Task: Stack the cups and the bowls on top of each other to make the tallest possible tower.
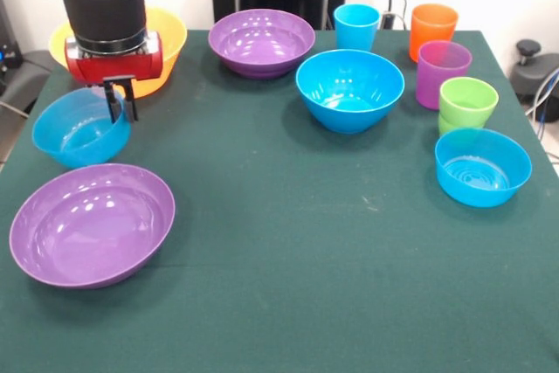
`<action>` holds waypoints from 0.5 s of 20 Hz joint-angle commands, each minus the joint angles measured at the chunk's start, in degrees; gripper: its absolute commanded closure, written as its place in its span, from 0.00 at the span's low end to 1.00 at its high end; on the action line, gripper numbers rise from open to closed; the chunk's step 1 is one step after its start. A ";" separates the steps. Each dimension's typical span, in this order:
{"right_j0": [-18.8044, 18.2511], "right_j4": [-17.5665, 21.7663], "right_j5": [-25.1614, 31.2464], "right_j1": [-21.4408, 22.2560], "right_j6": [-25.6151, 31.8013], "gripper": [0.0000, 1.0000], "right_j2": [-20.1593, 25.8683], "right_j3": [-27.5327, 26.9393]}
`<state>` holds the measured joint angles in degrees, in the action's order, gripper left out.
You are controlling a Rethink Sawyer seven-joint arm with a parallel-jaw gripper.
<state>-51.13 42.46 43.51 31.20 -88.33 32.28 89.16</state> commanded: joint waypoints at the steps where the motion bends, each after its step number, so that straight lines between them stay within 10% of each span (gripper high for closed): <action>1: 2.99 -1.46 5.34 0.44 12.08 1.00 4.29 0.71; 10: 7.27 -2.74 5.00 1.28 6.31 1.00 2.98 -0.11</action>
<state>-48.07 40.42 43.51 32.88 -88.33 33.42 89.16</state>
